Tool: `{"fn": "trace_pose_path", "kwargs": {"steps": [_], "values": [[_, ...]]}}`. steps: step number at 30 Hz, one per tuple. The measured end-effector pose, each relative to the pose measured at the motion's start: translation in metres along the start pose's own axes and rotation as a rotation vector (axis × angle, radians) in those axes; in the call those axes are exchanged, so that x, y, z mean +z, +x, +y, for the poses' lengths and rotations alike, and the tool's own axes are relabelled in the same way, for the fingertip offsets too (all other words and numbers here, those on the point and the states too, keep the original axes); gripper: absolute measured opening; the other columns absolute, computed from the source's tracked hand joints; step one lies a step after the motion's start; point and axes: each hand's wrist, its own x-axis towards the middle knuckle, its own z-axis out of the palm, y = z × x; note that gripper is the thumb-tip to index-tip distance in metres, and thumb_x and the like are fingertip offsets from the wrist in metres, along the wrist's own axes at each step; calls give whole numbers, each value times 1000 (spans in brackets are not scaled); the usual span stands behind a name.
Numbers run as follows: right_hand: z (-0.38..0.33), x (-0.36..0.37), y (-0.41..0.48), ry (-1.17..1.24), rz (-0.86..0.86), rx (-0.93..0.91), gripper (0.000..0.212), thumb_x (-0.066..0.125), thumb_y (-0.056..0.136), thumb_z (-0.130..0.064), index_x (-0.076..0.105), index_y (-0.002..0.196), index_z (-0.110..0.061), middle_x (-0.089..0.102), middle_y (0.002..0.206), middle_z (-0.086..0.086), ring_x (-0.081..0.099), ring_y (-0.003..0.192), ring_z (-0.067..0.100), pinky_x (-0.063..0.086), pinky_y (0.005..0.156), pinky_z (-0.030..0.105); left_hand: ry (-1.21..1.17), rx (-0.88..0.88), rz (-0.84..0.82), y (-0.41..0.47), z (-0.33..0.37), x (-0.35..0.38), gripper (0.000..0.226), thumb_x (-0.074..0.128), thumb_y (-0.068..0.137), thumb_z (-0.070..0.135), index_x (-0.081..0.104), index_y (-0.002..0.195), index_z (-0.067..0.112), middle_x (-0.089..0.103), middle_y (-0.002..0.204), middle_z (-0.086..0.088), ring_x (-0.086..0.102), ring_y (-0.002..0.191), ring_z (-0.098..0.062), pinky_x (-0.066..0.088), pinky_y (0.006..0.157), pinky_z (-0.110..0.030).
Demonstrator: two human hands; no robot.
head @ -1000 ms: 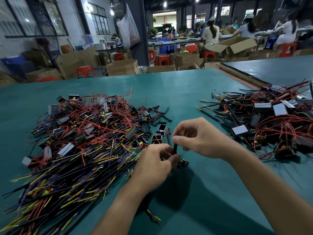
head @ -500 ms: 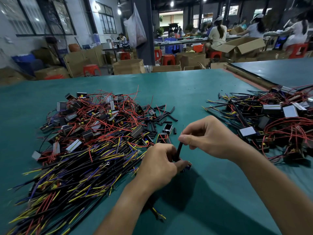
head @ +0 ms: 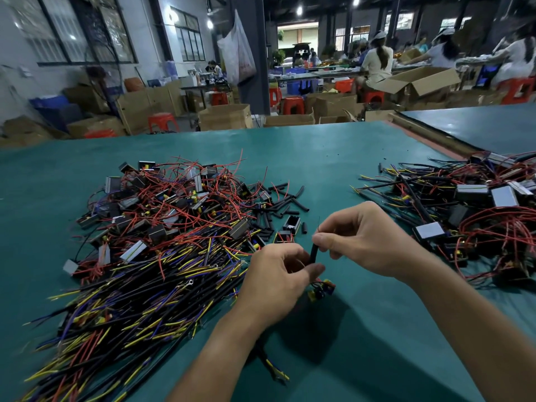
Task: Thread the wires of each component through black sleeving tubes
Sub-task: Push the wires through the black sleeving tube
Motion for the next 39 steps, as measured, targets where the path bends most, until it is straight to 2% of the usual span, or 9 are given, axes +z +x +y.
{"fn": "trace_pose_path", "kwargs": {"steps": [4, 11, 14, 17, 21, 26, 31, 35, 39], "values": [[-1, 1, -1, 23, 14, 16, 14, 73, 85, -10, 74, 71, -11, 67, 59, 3, 58, 51, 8, 44, 50, 20, 46, -24, -19, -1, 1, 1, 28, 78, 81, 25, 59, 60, 20, 47, 43, 11, 36, 39, -4, 29, 42, -15], [0, -4, 1, 100, 80, 81, 8, 69, 87, -11, 75, 82, -14, 72, 70, 7, 60, 52, 14, 45, 50, 23, 67, -29, 25, -2, 3, -2, 24, 76, 81, 32, 64, 73, 13, 53, 51, 7, 42, 44, -8, 34, 46, -19], [1, 2, 0, 60, 32, 60, 10, 71, 85, -8, 75, 78, -13, 68, 63, 6, 58, 49, 10, 40, 42, 14, 88, -29, 14, -1, 3, -3, 23, 77, 81, 33, 64, 71, 17, 56, 51, 9, 45, 45, -6, 35, 47, -19], [3, 9, 1, 18, -20, 29, 17, 72, 84, -9, 73, 69, -16, 61, 53, -1, 55, 48, 9, 41, 47, 17, 102, -11, -10, -1, 1, -1, 25, 77, 80, 31, 61, 65, 19, 49, 45, 10, 40, 42, -5, 32, 45, -19], [4, 8, 2, 18, -11, 2, 18, 72, 85, -10, 73, 68, -18, 64, 59, 15, 55, 49, 9, 41, 47, 19, 104, -21, 11, 0, 0, 0, 22, 78, 78, 36, 60, 77, 22, 52, 47, 13, 41, 40, -2, 31, 45, -17], [3, 7, 2, 37, 16, 8, 20, 71, 85, -8, 73, 66, -13, 67, 62, 11, 54, 48, 9, 42, 47, 18, 40, -166, 105, 1, -2, 1, 49, 81, 68, 46, 38, 90, 35, 65, 61, 6, 47, 44, -4, 38, 53, -26], [0, 6, 1, 49, -17, 41, 29, 67, 89, -8, 73, 63, -20, 69, 61, 1, 56, 50, 9, 43, 49, 17, 205, -87, 67, 1, -5, -1, 26, 77, 75, 47, 56, 80, 32, 57, 80, 14, 43, 53, 1, 32, 50, -18], [-2, 6, 0, 32, -4, 49, 23, 67, 89, -9, 75, 68, -16, 71, 64, 3, 56, 51, 10, 44, 50, 21, 88, -124, 26, 0, -4, -1, 20, 79, 77, 38, 64, 76, 25, 51, 42, 9, 40, 32, -3, 28, 35, -17], [-4, 5, 0, 51, 59, 62, 21, 67, 89, -9, 73, 70, -8, 68, 60, 5, 55, 48, 9, 40, 45, 17, 49, -121, 33, 0, -3, -2, 18, 79, 78, 30, 68, 74, 18, 62, 56, 5, 48, 37, -9, 36, 39, -19]]}}
